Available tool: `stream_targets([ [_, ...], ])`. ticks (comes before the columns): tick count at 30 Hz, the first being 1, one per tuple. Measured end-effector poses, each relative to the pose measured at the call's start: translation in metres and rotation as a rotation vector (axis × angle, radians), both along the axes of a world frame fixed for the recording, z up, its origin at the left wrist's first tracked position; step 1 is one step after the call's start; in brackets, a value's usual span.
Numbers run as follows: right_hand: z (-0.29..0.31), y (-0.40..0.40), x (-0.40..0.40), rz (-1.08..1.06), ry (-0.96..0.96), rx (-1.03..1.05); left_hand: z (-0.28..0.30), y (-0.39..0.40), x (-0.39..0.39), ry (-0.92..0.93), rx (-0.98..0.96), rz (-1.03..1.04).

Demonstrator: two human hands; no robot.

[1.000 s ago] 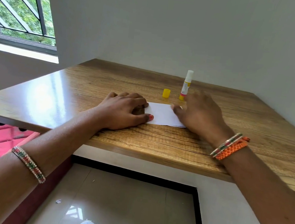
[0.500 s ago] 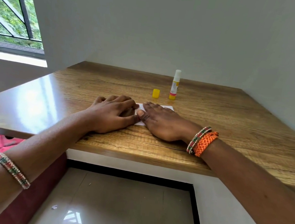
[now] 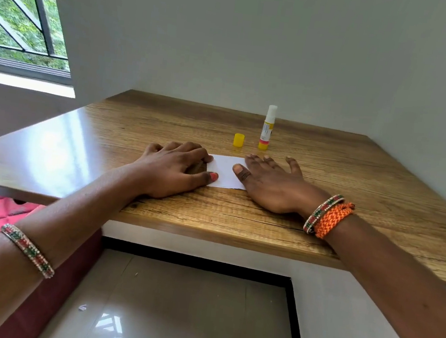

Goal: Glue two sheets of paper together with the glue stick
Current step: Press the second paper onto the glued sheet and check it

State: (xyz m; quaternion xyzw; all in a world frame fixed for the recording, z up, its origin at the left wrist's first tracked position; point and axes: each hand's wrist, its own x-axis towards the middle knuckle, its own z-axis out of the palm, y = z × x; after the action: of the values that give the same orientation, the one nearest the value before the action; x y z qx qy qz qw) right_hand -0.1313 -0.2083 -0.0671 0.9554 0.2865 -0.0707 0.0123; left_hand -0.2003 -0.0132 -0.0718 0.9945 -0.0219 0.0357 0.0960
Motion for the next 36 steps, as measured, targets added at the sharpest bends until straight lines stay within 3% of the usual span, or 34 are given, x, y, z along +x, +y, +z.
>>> stream_targets([
  [8,-0.004,-0.004,-0.007,-0.097,-0.069,-0.029,0.0,-0.002,0.0,-0.015,0.014,0.019],
  [22,0.005,-0.042,-0.078,0.034,-0.18,0.022,-0.001,-0.001,0.0,-0.001,0.017,0.021],
  [25,0.018,-0.037,-0.073,0.0,-0.151,-0.045,-0.001,-0.002,0.0,0.005,-0.008,0.015],
  [27,0.034,-0.026,-0.058,-0.055,-0.067,0.055,-0.001,-0.002,-0.001,0.001,-0.038,0.016],
  [30,0.043,-0.002,-0.02,-0.011,0.09,0.388,0.0,-0.003,-0.002,-0.01,-0.089,0.032],
  [36,0.035,0.039,0.034,-0.025,0.122,0.042,-0.001,0.0,0.001,0.006,-0.107,0.098],
])
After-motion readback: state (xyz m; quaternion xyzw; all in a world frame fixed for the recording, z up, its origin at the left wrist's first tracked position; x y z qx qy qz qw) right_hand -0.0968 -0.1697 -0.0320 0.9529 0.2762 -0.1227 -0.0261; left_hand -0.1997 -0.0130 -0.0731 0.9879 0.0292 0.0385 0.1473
